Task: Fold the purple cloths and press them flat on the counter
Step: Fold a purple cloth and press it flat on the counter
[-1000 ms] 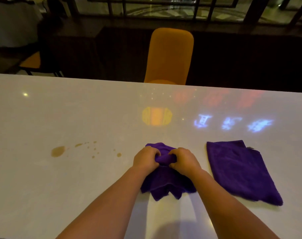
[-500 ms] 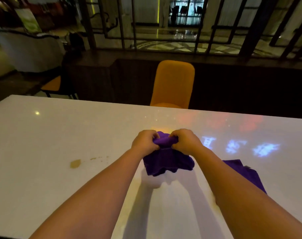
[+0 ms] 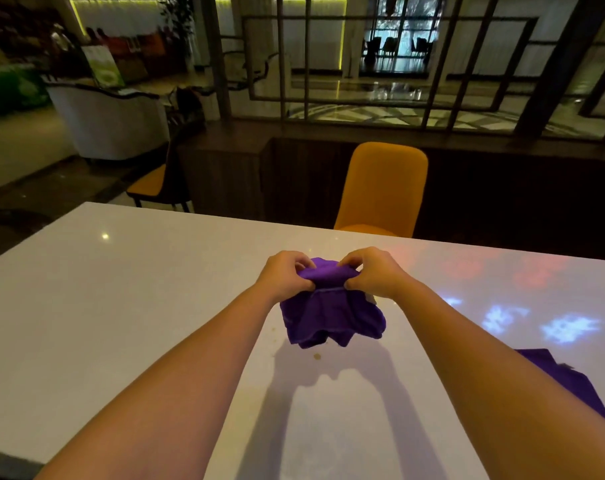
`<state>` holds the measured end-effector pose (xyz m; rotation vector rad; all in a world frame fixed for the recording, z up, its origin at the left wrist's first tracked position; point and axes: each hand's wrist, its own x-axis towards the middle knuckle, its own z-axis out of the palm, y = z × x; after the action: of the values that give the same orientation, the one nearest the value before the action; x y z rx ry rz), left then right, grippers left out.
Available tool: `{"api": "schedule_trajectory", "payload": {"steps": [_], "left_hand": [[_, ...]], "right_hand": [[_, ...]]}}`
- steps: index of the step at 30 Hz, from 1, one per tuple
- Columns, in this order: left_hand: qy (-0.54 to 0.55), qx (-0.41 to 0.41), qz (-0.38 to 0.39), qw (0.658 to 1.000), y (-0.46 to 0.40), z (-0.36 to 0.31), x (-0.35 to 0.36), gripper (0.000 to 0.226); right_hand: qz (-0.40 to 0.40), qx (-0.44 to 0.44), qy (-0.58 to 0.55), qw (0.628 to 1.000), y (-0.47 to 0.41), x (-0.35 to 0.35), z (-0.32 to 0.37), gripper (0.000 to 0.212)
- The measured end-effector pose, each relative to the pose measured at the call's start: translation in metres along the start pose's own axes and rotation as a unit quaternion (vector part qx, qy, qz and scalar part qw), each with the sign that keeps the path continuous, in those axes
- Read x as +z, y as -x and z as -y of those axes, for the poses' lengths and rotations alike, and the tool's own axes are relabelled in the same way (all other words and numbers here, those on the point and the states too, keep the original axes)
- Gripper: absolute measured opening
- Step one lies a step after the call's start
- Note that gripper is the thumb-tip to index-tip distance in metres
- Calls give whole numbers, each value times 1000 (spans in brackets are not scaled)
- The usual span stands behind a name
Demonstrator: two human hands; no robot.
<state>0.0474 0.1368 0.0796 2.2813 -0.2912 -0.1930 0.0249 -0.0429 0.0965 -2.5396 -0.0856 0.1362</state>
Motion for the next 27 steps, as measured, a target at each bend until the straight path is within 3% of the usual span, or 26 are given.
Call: {"api": "schedule_trajectory", "payload": {"steps": [13, 23, 27], "left_hand": [[-35, 11, 147, 988, -31, 118, -13, 31], [-46, 3, 186, 981, -42, 174, 19, 39], [37, 2, 193, 981, -42, 187, 2, 40]], "right_hand": [[30, 113, -1, 993, -30, 105, 25, 34], [54, 153, 56, 985, -41, 182, -2, 35], [-11, 206, 65, 976, -38, 205, 0, 37]]}}
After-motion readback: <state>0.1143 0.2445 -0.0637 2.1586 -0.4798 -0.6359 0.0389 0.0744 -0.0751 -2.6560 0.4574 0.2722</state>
